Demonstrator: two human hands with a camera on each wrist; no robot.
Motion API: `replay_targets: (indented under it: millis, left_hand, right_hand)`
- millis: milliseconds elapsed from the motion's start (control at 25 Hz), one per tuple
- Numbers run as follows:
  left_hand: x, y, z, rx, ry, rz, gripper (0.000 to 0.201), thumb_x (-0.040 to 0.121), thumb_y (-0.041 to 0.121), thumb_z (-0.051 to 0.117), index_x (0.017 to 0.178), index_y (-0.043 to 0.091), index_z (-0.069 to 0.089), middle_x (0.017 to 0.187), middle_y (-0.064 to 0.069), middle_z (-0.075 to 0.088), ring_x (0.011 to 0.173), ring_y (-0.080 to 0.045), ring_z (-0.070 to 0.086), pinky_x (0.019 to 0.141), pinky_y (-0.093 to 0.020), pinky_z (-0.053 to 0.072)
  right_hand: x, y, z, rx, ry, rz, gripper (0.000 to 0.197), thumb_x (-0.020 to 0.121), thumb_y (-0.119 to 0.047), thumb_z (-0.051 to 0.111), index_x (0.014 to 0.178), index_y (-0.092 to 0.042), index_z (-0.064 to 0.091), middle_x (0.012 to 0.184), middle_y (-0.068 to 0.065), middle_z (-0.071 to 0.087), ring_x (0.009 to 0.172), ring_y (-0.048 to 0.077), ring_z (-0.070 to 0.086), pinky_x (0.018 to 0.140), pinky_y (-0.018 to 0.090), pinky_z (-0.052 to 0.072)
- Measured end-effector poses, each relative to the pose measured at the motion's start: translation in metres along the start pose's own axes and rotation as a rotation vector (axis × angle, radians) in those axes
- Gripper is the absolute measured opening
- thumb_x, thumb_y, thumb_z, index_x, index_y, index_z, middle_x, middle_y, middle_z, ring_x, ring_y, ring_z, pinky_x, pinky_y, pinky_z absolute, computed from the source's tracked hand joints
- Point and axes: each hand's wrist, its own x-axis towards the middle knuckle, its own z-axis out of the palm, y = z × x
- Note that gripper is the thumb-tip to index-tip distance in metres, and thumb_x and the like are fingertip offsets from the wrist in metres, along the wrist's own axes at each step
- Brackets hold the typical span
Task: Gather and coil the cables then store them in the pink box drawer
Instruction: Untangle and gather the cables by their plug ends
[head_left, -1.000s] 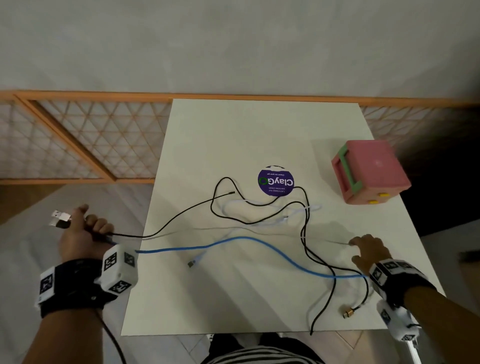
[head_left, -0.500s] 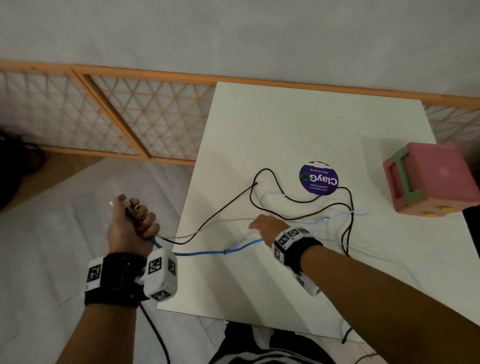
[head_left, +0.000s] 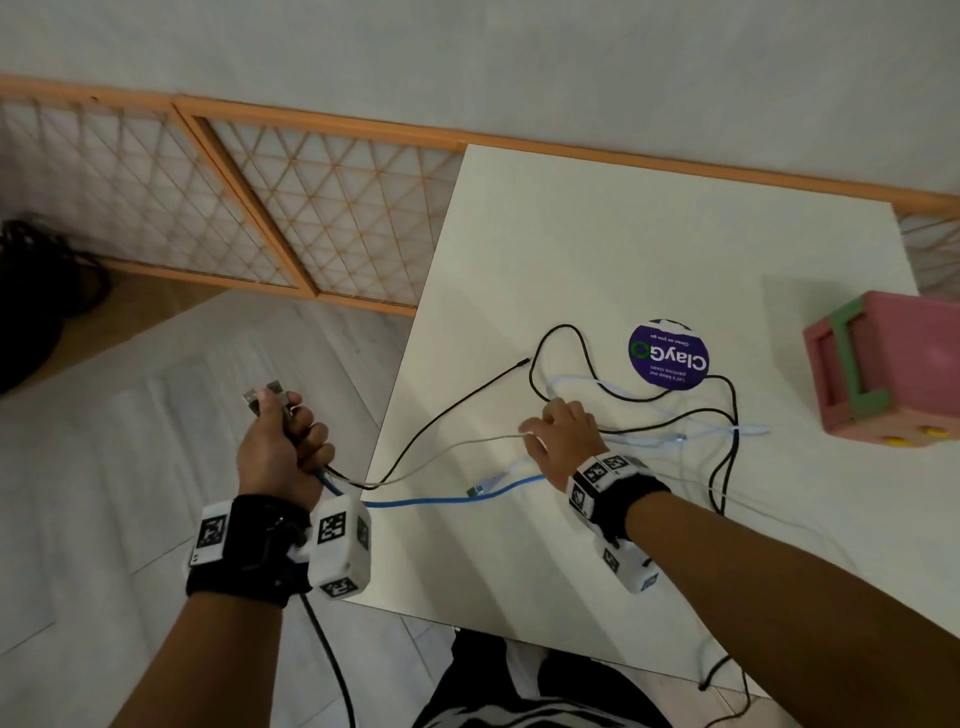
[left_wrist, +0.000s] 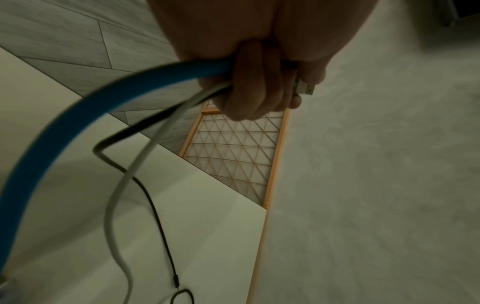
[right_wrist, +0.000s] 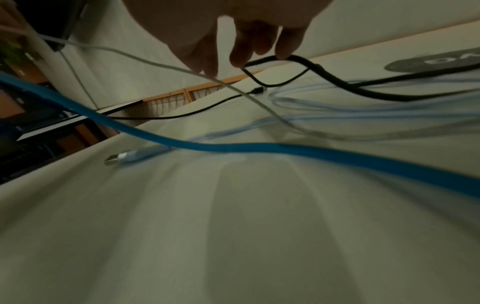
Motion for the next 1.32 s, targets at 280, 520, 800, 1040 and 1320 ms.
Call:
replay_targets:
  millis: [280, 520, 800, 1040, 1320]
  left_hand:
    - [-0.004, 0.003, -0.016, -0.047, 0.032, -0.009, 0.039, 0.098, 0.046, 0.037, 0.069, 0.022, 0.045, 0.043, 0.011, 0.03, 0.032, -0.003, 0.02, 0.033, -0.017, 0.012]
    - [-0.01, -0.009, -0.003, 0.064, 0.015, 0.005, 0.03, 0.098, 0.04, 0.044, 0.077, 0.019, 0.05, 0.043, 0.011, 0.027, 0.033, -0.003, 0.02, 0.034, -0.018, 0.012]
    - [-0.027, -0.027, 0.064, 0.204, -0.227, -0.064, 0.032, 0.098, 0.036, 0.043, 0.072, 0.018, 0.048, 0.046, 0.01, 0.025, 0.036, -0.004, 0.018, 0.038, -0.016, 0.01]
    - [-0.066, -0.057, 0.15, 0.329, -0.447, -0.104, 0.034, 0.093, 0.038, 0.053, 0.098, 0.005, 0.061, 0.05, 0.009, 0.019, 0.039, -0.006, 0.017, 0.039, -0.018, 0.012]
    - [-0.071, -0.069, 0.175, 0.228, -0.524, -0.08, 0.039, 0.097, 0.031, 0.047, 0.064, 0.012, 0.044, 0.045, 0.007, 0.032, 0.04, -0.009, 0.032, 0.038, -0.02, 0.033]
  right_hand:
    - [0.003, -0.001, 0.014, -0.01, -0.358, 0.034, 0.031, 0.092, -0.022, 0.043, 0.123, -0.016, 0.045, 0.126, 0.012, 0.045, 0.11, 0.03, 0.048, 0.087, 0.038, 0.044]
    - [-0.007, -0.009, 0.016, -0.209, -0.234, 0.014, 0.022, 0.095, -0.02, 0.036, 0.11, -0.009, 0.048, 0.115, 0.014, 0.051, 0.109, 0.03, 0.046, 0.089, 0.04, 0.037]
    - [-0.023, -0.012, -0.081, 0.831, 0.233, 0.247, 0.018, 0.096, -0.023, 0.042, 0.082, -0.022, 0.053, 0.056, 0.002, 0.059, 0.045, 0.011, 0.049, 0.052, 0.025, 0.042]
    - [-0.061, -0.038, -0.121, 0.948, 0.321, -0.042, 0.017, 0.096, -0.018, 0.043, 0.09, -0.03, 0.052, 0.06, -0.001, 0.061, 0.046, 0.016, 0.047, 0.051, 0.026, 0.042]
    - [-0.086, -0.011, -0.103, 0.722, 0.183, -0.012, 0.003, 0.091, -0.025, 0.052, 0.091, -0.025, 0.055, 0.058, -0.006, 0.057, 0.048, 0.004, 0.046, 0.054, 0.017, 0.035]
